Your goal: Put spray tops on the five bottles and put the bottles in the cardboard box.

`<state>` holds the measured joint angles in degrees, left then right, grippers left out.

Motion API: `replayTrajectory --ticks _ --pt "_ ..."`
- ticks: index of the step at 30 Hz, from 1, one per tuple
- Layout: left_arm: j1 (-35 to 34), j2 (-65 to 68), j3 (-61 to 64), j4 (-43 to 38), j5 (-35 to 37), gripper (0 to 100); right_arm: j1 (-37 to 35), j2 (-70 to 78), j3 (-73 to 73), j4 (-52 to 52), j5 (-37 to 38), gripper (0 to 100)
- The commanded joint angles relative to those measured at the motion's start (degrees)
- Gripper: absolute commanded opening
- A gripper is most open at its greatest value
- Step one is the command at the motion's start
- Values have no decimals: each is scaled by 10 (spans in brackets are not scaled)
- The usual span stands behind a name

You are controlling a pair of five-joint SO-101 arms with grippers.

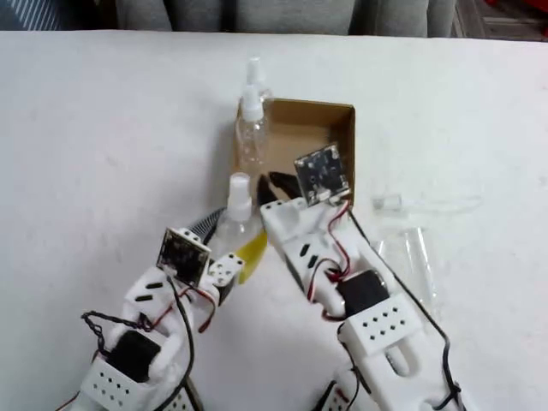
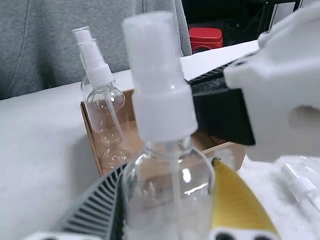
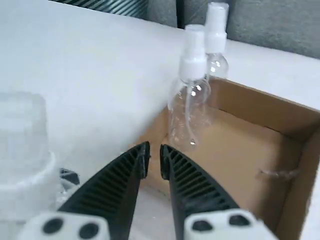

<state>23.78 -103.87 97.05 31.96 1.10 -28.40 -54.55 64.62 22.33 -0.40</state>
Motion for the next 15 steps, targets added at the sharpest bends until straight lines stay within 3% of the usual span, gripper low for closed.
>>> replayTrajectory --ticks 1,5,11,15 --pt "7 -6 -1 -19 7 22 42 -10 -5 35 7 15" --pt "7 -6 -1 -20 7 22 73 -15 8 92 5 15" --pt "7 -6 -1 -23 9 22 115 -15 95 94 5 15" --pt "7 -6 -1 -70 11 22 149 -15 133 94 4 15"
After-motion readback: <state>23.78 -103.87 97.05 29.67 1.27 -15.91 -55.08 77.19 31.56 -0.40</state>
